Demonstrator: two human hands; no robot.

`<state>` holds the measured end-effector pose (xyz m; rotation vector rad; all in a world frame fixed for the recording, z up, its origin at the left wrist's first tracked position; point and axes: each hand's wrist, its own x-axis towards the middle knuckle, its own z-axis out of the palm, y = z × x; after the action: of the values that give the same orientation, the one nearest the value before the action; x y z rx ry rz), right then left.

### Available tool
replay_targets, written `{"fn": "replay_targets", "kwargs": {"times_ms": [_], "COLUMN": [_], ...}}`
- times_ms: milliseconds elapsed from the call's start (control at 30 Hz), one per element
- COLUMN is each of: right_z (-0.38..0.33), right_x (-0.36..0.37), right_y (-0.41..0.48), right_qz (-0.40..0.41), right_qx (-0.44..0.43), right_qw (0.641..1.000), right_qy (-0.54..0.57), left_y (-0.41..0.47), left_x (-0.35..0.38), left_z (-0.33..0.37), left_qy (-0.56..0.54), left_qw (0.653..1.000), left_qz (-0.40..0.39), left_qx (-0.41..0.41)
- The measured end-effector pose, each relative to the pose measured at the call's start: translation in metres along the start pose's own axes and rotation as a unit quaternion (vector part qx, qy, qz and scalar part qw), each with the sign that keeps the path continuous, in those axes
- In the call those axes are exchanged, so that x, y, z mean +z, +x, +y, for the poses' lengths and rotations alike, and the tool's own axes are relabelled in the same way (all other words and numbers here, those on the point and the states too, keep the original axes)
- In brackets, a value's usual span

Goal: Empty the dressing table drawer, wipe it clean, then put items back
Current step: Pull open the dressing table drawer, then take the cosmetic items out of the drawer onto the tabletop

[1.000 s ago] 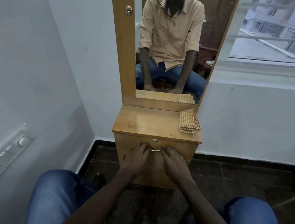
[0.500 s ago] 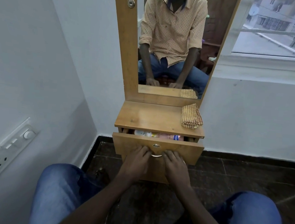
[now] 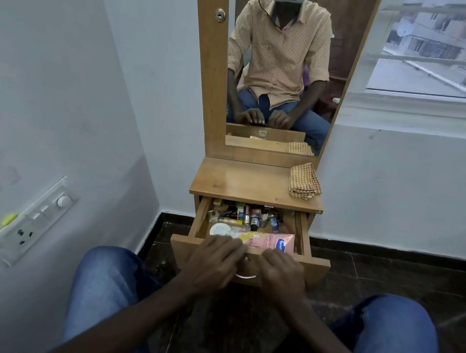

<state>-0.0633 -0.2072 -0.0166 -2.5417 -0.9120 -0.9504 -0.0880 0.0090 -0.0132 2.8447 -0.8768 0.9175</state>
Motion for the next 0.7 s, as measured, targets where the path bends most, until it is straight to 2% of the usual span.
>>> {"fn": "replay_targets", "kwargs": {"times_ms": [100,300,500,700], "right_z": [0.01,0.013,0.005,0.0], "right_x": [-0.011,-0.026,-0.044,-0.044], "right_y": [0.016,0.01,-0.001,-0.01], "right_qz": [0.013,-0.094,-0.169,-0.195], "right_qx": [0.042,0.088,0.079,0.089], "right_qw": [0.999,0.992,0.982,0.977], "right_qy": [-0.014,-0.013,-0.035,-0.022], "left_y": [0.008,-0.001,-0.008,-0.003], "left_x": [-0.012,-0.024,-0.035,-0.046], "left_z": [-0.002,0.005,0.01,0.004], "left_qy": [-0.023,-0.068,-0.095,-0.121], "left_qw": [0.996,0.99,0.99,0.988], "left_qz": [0.0,-0.022,-0.029,-0.079], "left_qx": [-0.092,-0.119,-0.101,-0.047]}}
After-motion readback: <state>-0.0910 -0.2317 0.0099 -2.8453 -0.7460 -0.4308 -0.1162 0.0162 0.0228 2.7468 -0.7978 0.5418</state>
